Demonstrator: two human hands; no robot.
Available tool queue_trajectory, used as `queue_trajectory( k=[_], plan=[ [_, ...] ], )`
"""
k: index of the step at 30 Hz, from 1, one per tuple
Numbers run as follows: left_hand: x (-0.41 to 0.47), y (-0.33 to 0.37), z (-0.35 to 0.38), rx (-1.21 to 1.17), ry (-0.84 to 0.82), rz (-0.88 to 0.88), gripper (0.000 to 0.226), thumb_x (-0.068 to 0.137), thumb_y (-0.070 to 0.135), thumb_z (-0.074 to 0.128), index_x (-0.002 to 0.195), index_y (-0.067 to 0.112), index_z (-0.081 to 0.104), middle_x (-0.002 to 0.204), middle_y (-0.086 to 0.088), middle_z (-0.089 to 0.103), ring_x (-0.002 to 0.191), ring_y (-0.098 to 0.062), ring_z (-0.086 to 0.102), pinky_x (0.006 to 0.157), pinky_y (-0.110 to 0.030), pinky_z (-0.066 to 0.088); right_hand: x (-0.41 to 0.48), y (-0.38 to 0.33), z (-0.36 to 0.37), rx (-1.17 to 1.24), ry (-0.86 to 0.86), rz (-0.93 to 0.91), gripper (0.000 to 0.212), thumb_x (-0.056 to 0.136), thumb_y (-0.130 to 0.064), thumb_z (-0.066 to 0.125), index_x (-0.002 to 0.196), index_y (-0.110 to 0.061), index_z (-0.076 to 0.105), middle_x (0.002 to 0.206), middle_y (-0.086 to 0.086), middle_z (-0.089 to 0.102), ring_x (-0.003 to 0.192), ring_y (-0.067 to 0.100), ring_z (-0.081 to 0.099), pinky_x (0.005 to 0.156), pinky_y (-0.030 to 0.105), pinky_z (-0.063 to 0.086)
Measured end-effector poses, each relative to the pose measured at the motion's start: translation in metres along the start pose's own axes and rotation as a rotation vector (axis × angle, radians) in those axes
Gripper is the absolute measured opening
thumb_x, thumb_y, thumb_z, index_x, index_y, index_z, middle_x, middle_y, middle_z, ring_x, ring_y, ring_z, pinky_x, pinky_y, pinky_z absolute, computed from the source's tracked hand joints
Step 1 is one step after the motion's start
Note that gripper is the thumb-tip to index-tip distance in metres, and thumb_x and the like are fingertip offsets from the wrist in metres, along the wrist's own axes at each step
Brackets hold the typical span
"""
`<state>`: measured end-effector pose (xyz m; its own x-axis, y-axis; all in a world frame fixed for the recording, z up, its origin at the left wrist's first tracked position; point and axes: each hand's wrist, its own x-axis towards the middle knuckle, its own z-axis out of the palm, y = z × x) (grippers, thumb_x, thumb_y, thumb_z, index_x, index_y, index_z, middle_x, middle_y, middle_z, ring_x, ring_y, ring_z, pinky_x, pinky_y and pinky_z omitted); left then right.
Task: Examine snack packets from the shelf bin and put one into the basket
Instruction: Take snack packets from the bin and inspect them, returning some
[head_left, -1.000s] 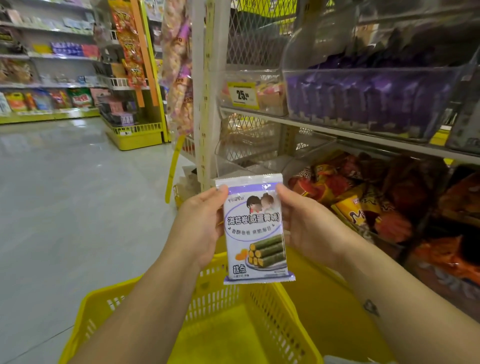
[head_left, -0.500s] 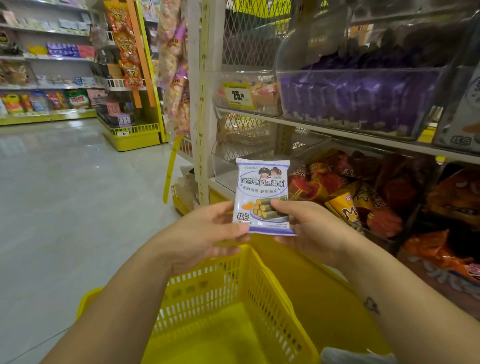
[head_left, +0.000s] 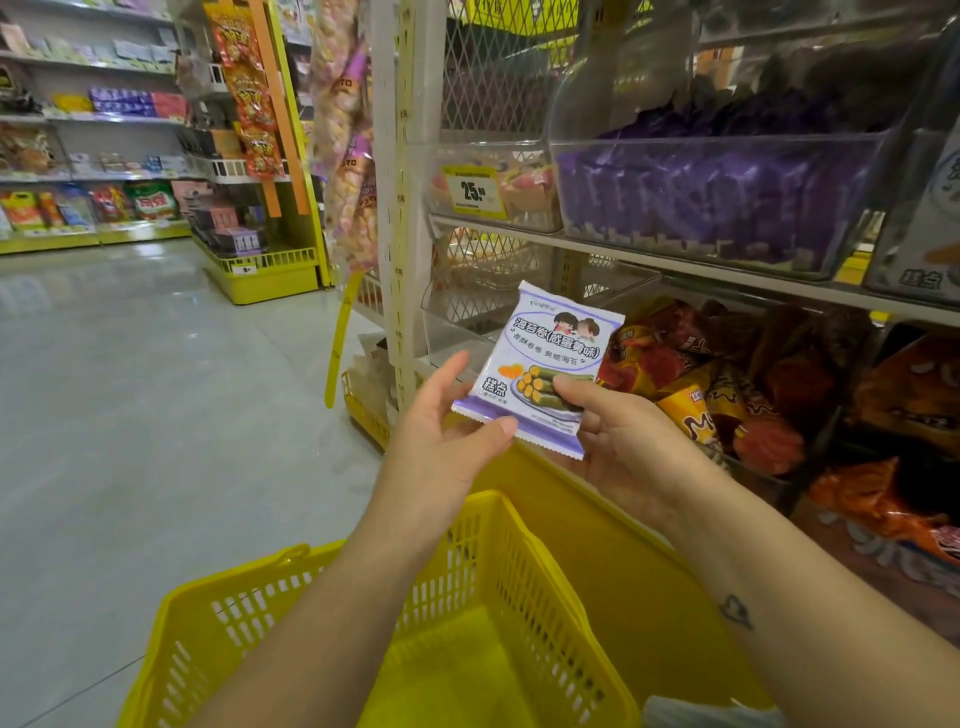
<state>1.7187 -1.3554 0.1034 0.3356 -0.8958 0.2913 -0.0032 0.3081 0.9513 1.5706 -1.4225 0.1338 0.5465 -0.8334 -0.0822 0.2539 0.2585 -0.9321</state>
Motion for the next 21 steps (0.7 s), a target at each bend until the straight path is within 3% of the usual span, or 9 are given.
queue_trajectory(
  k=[3, 6, 8, 11, 14, 16, 18, 19, 21],
  plan=[
    [-0.006, -0.012, 0.014, -0.011, 0.01, 0.059, 0.076, 0.082, 0.001, 0.073, 0.131, 0.047, 0.037, 0.117, 0.021, 0.067, 0.098, 0.001, 0.068, 0.076, -0.013, 0.053, 0.001, 0.003, 0.003, 0.014, 0.034, -0.012, 0.024, 0.093, -0.017, 0.056, 0.109, -0.003, 0.068, 0.104, 0.012, 0.074, 0.085, 0.018, 0.07, 0.083, 0.032, 0.054],
    [-0.007, -0.018, 0.018, 0.016, 0.017, 0.094, 0.085, 0.079, 0.007, 0.078, 0.123, 0.064, 0.032, 0.126, 0.016, 0.064, 0.104, -0.005, 0.067, 0.086, -0.028, 0.055, 0.002, 0.004, 0.003, 0.015, 0.072, -0.022, 0.023, 0.093, -0.016, 0.058, 0.108, -0.002, 0.068, 0.105, 0.014, 0.073, 0.09, 0.023, 0.068, 0.09, 0.036, 0.051],
    [-0.009, -0.019, 0.019, 0.112, 0.028, 0.106, 0.088, 0.074, 0.016, 0.083, 0.123, 0.067, 0.031, 0.13, 0.014, 0.06, 0.109, -0.007, 0.065, 0.091, -0.037, 0.055, 0.001, 0.005, 0.003, -0.023, 0.078, -0.035, 0.02, 0.092, -0.017, 0.059, 0.105, -0.006, 0.069, 0.102, 0.014, 0.074, 0.088, 0.023, 0.068, 0.084, 0.035, 0.052],
    [-0.008, -0.018, 0.016, 0.341, 0.045, 0.104, 0.088, 0.073, 0.032, 0.083, 0.139, 0.055, 0.029, 0.137, 0.017, 0.043, 0.122, -0.003, 0.05, 0.1, -0.033, 0.048, 0.003, 0.006, 0.001, -0.128, 0.113, -0.071, 0.021, 0.092, -0.018, 0.061, 0.105, -0.004, 0.069, 0.093, 0.012, 0.075, 0.079, 0.021, 0.068, 0.078, 0.036, 0.052],
    [-0.002, -0.014, 0.006, 0.472, -0.026, 0.045, 0.083, 0.077, 0.043, 0.076, 0.147, 0.041, 0.031, 0.141, 0.021, 0.025, 0.13, 0.0, 0.035, 0.105, -0.022, 0.034, 0.003, 0.003, -0.003, -0.374, 0.241, -0.223, 0.022, 0.089, -0.018, 0.066, 0.108, -0.006, 0.067, 0.082, 0.005, 0.073, 0.069, 0.016, 0.068, 0.073, 0.034, 0.055],
    [0.001, -0.006, 0.002, 0.327, -0.085, -0.034, 0.079, 0.074, 0.057, 0.068, 0.145, 0.042, 0.037, 0.139, 0.026, 0.038, 0.124, 0.009, 0.041, 0.096, -0.015, 0.037, 0.0, 0.002, -0.002, -0.544, 0.224, -0.344, 0.023, 0.088, -0.017, 0.067, 0.112, -0.015, 0.065, 0.095, 0.0, 0.075, 0.082, 0.012, 0.072, 0.075, 0.032, 0.058],
    [0.0, 0.001, 0.003, 0.112, -0.128, -0.112, 0.085, 0.065, 0.065, 0.063, 0.143, 0.048, 0.036, 0.118, 0.042, 0.052, 0.11, 0.018, 0.049, 0.09, -0.016, 0.04, -0.003, 0.005, 0.002, -0.672, 0.108, -0.425, 0.027, 0.089, -0.022, 0.066, 0.116, -0.023, 0.064, 0.105, -0.004, 0.073, 0.093, 0.011, 0.07, 0.079, 0.033, 0.056],
    [0.0, 0.002, 0.003, 0.042, -0.134, -0.136, 0.087, 0.062, 0.066, 0.062, 0.143, 0.051, 0.033, 0.115, 0.042, 0.053, 0.112, 0.015, 0.051, 0.092, -0.021, 0.04, -0.005, 0.008, 0.005, -0.704, 0.043, -0.441, 0.028, 0.09, -0.025, 0.065, 0.117, -0.026, 0.063, 0.107, -0.006, 0.073, 0.095, 0.01, 0.069, 0.08, 0.031, 0.055],
    [0.0, 0.0, 0.004, -0.041, -0.143, -0.167, 0.086, 0.063, 0.066, 0.059, 0.143, 0.054, 0.03, 0.132, 0.027, 0.054, 0.122, 0.0, 0.052, 0.095, -0.03, 0.041, -0.008, 0.011, 0.01, -0.705, -0.082, -0.429, 0.033, 0.093, -0.032, 0.058, 0.126, -0.028, 0.059, 0.113, -0.004, 0.07, 0.102, 0.013, 0.067, 0.086, 0.035, 0.055]
  ],
)
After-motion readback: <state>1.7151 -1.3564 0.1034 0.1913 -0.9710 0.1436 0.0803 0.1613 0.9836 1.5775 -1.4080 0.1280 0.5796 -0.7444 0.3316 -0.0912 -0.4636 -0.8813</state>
